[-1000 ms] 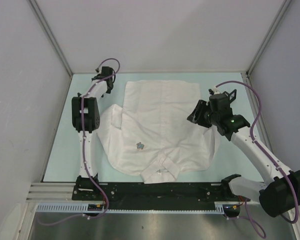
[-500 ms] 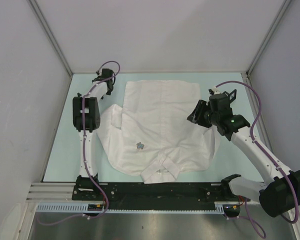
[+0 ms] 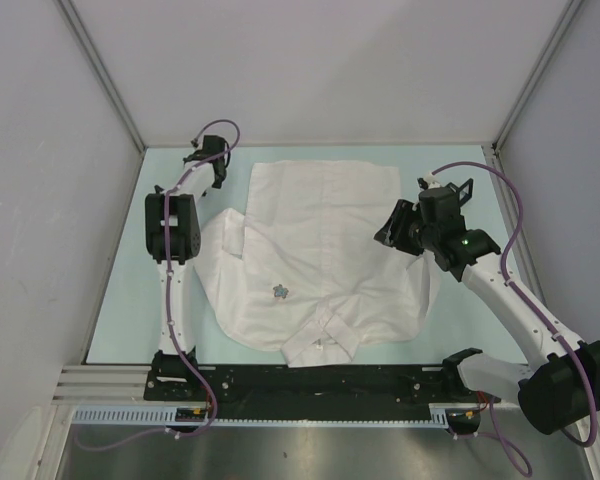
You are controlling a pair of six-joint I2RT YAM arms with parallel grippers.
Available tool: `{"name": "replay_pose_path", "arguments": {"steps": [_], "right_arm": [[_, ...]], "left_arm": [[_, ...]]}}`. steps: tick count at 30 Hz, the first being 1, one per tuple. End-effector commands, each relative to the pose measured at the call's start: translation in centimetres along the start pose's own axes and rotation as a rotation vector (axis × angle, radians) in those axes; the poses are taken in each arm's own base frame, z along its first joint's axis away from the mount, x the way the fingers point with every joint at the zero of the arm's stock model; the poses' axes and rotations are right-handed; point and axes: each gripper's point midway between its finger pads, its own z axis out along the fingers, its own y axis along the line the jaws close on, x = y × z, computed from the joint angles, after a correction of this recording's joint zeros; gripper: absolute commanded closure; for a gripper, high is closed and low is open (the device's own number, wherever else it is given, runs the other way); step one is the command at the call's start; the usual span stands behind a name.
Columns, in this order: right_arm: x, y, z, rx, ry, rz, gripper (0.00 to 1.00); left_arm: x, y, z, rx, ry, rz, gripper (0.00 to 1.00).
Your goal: Remove the brooch from the garment
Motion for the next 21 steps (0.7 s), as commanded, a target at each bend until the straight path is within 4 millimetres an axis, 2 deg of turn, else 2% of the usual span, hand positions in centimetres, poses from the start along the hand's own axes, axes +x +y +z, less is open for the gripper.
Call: {"name": "replay_pose_path", "arguments": {"steps": [1, 16, 19, 21], "right_arm": [[-0.92, 0.43, -0.22, -0.015, -0.033, 0.000, 0.51], [-0.86, 0.38, -0.21, -0.013, -0.029, 0.000, 0.51], [-0.85, 0.41, -0.17, -0.014, -0.028, 0.002, 0.51], [-0.85, 0.41, -0.18, -0.016, -0.027, 0.002, 0.51]], "left_arm": [[-1.68, 2.29, -0.12, -0.054, -0.028, -0.043, 1.00], [-1.30, 1.96, 0.66, -0.055, -0.015, -0.030, 0.97], [-1.36, 1.94, 0.65, -0.052, -0.017, -0.029, 0.94], [-1.29, 1.85, 0.67, -0.048, -0.015, -0.028, 0.87]]}}
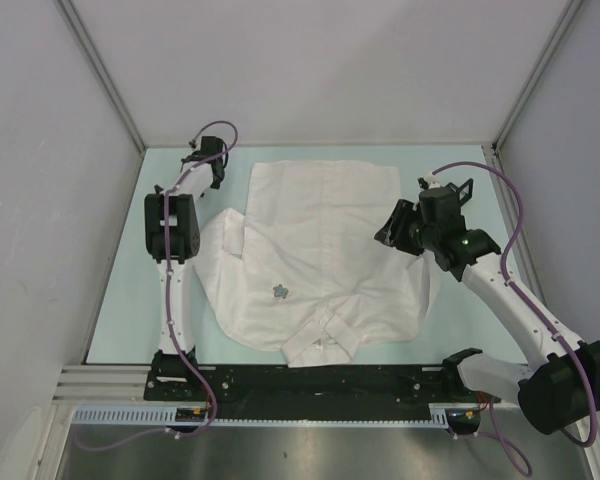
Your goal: Remove the brooch from the garment
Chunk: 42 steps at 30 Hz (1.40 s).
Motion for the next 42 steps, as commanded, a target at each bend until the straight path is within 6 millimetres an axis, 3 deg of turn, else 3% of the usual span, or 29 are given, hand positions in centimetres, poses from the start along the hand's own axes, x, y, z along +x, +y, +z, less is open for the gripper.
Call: {"name": "replay_pose_path", "arguments": {"steps": [1, 7, 11, 14, 17, 18, 20, 21, 23, 24, 26, 29, 30, 31, 33, 34, 35, 36, 37, 38, 39, 40, 41, 42], "right_arm": [[-0.8, 0.5, -0.2, -0.018, -0.027, 0.001, 0.51], [-0.8, 0.4, -0.1, -0.016, -0.027, 0.002, 0.51], [-0.8, 0.4, -0.1, -0.016, -0.027, 0.004, 0.51], [-0.7, 0.3, -0.1, -0.008, -0.023, 0.013, 0.51], [-0.6, -0.1, -0.2, 0.007, -0.019, 0.009, 0.51], [-0.4, -0.2, -0.2, 0.014, -0.015, 0.004, 0.51], [-0.5, -0.5, -0.3, 0.026, -0.020, -0.028, 0.51], [-0.6, -0.8, -0.3, 0.039, -0.028, -0.034, 0.50], [-0.4, -1.2, -0.3, 0.052, -0.019, -0.064, 0.50], [-0.3, -1.3, -0.3, 0.059, -0.016, -0.070, 0.49], [0.0, -1.4, -0.3, 0.065, -0.007, -0.072, 0.49], [1.2, 0.0, -0.3, 0.031, 0.021, -0.087, 0.48], [1.5, 0.5, -0.3, 0.034, 0.017, -0.098, 0.48], [3.2, 2.5, -0.3, -0.016, 0.046, -0.139, 0.48], [4.3, 4.5, 0.2, -0.043, 0.042, -0.154, 0.48], [5.4, 5.8, 0.3, -0.073, 0.060, -0.168, 0.48], [6.9, 7.9, 0.1, -0.131, 0.080, -0.171, 0.48], [7.9, 8.9, 0.1, -0.155, 0.097, -0.181, 0.48], [8.7, 9.9, 0.7, -0.170, 0.104, -0.187, 0.48], [10.5, 11.3, 0.3, -0.204, 0.126, -0.215, 0.48], [11.1, 11.8, 0.7, -0.197, 0.116, -0.219, 0.48], [11.8, 12.3, 1.4, -0.197, 0.117, -0.223, 0.49], [13.0, 13.0, 1.5, -0.208, 0.126, -0.239, 0.50], [13.5, 13.3, 1.9, -0.207, 0.128, -0.234, 0.51]], "left_arm": [[-1.5, 1.7, -0.2, -0.028, -0.026, -0.032, 0.85], [-2.0, 2.0, -1.2, 0.011, -0.042, -0.067, 0.67], [-3.3, 3.1, -3.3, 0.073, -0.078, -0.135, 0.57], [-4.0, 2.9, -4.9, 0.151, -0.101, -0.170, 0.44], [-4.4, 2.8, -7.0, 0.233, -0.114, -0.209, 0.38], [-4.9, 3.7, -8.3, 0.253, -0.135, -0.233, 0.37], [-5.0, 3.0, -10.3, 0.344, -0.145, -0.276, 0.26], [-5.5, 4.1, -12.0, 0.376, -0.173, -0.306, 0.25], [-5.7, 3.9, -14.7, 0.468, -0.191, -0.348, 0.25], [-6.1, 5.2, -17.0, 0.503, -0.232, -0.378, 0.25], [-5.7, 4.9, -19.0, 0.583, -0.248, -0.400, 0.23], [-4.8, 5.7, -23.6, 0.740, -0.293, -0.432, 0.22], [-4.3, 5.4, -25.2, 0.802, -0.301, -0.427, 0.27], [-3.2, 5.6, -27.4, 0.873, -0.326, -0.425, 0.29], [-1.3, 3.9, -31.5, 0.991, -0.365, -0.373, 0.31], [0.7, 2.3, -32.3, 1.041, -0.367, -0.324, 0.30], [2.1, 3.4, -35.1, 1.102, -0.418, -0.318, 0.30], [3.6, 3.0, -37.4, 1.149, -0.448, -0.294, 0.32], [6.4, 1.0, -37.2, 1.185, -0.403, -0.284, 0.33], [7.9, 2.5, -39.5, 1.238, -0.466, -0.316, 0.34], [9.9, 1.4, -41.7, 1.341, -0.475, -0.282, 0.37], [12.5, -0.8, -41.3, 1.393, -0.420, -0.294, 0.39], [13.9, 0.0, -42.5, 1.431, -0.459, -0.321, 0.41], [16.4, -2.2, -42.1, 1.455, -0.428, -0.290, 0.43]]}}
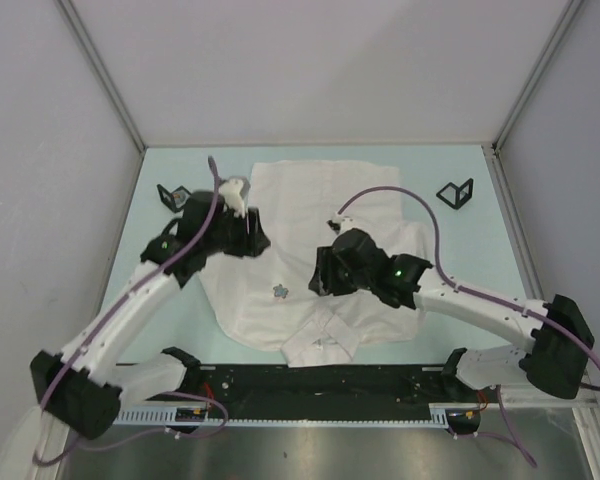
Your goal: Remove the brooch from the garment
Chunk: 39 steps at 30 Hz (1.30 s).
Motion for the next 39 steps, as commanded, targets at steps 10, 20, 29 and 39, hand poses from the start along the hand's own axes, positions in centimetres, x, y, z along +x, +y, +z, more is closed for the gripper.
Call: {"name": "replay_pose_path", "arguments": {"steps": [10, 20, 29, 39], "right_arm": [[0.4, 3.4, 8.8, -0.183, -0.090, 0.147, 0.65], [2.1, 2.2, 14.0, -0.306, 0.006, 0.181, 0.67], [4.5, 2.0, 15.3, -0.304, 0.063, 0.159, 0.66], [4.4, 1.7, 14.0, -0.122, 0.019, -0.133, 0.56]], "left_arm": [[12.9, -3.7, 1.9, 0.230, 0.050, -0.265, 0.58], [13.9, -3.2, 6.3, 0.159, 0.115, -0.286, 0.74], [16.2, -1.8, 7.7, 0.097, 0.163, -0.298, 0.83], [17.2, 0.7, 5.8, -0.020, 0.089, -0.390, 0.61]]}}
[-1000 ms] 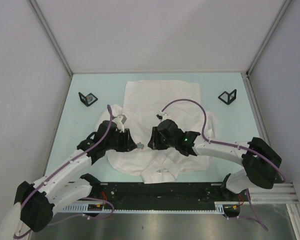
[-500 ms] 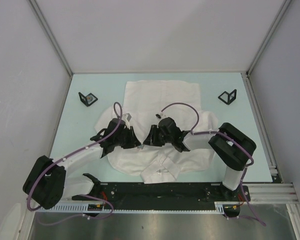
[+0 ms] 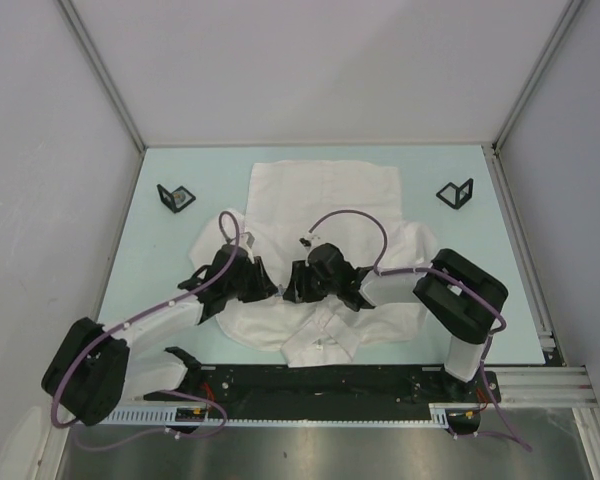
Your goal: Remove the brooch from the garment
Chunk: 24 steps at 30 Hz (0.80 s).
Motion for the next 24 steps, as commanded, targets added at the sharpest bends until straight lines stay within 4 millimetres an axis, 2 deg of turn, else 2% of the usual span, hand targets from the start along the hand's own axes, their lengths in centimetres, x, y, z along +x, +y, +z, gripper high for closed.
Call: {"name": "replay_pose_path", "arguments": {"steps": [1, 2, 4, 5, 6, 7, 9, 10, 12, 17, 21, 24], "right_arm": [[-2.2, 0.5, -1.0, 0.152, -0.064, -0.217, 0.54], [-1.8, -0.3, -1.1, 0.195, -0.043, -0.263, 0.51], [-2.3, 0.2, -1.1, 0.237, -0.061, -0.323, 0.48], [-2.1, -0.1, -1.2, 0.263, -0.048, -0.366, 0.48], [-2.7, 0.4, -1.1, 0.280, -0.075, -0.395, 0.46], [-2.2, 0.7, -1.2, 0.295, -0.064, -0.425, 0.44], [-1.6, 0.3, -0.8, 0.327, -0.040, -0.490, 0.43], [-2.0, 1.2, -0.6, 0.324, -0.046, -0.508, 0.43], [-1.6, 1.0, -0.1, 0.346, -0.013, -0.542, 0.44], [-1.0, 1.9, 1.1, 0.356, 0.005, -0.599, 0.45], [-1.1, 0.9, 1.7, 0.413, 0.018, -0.602, 0.44], [-0.8, 0.9, 2.1, 0.408, 0.031, -0.599, 0.44]], "left_arm": [[-1.8, 0.8, -2.2, -0.034, -0.158, -0.085, 0.57], [-1.1, 1.4, -2.4, -0.048, -0.157, -0.118, 0.50], [-1.6, 1.5, -3.4, -0.036, -0.211, -0.143, 0.45], [-1.2, 2.0, -3.4, -0.045, -0.213, -0.161, 0.44], [-1.2, 2.1, -3.6, -0.046, -0.219, -0.171, 0.43], [-1.2, 2.1, -3.8, -0.040, -0.225, -0.176, 0.41], [-1.0, 2.2, -4.0, -0.039, -0.220, -0.193, 0.41], [-0.8, 2.4, -4.0, -0.047, -0.217, -0.204, 0.41], [-0.6, 2.5, -4.3, -0.038, -0.228, -0.227, 0.40], [-0.2, 3.5, -4.7, -0.034, -0.271, -0.256, 0.40], [-0.1, 3.9, -5.2, -0.028, -0.286, -0.263, 0.39], [0.2, 4.2, -5.2, -0.026, -0.286, -0.265, 0.39]]}}
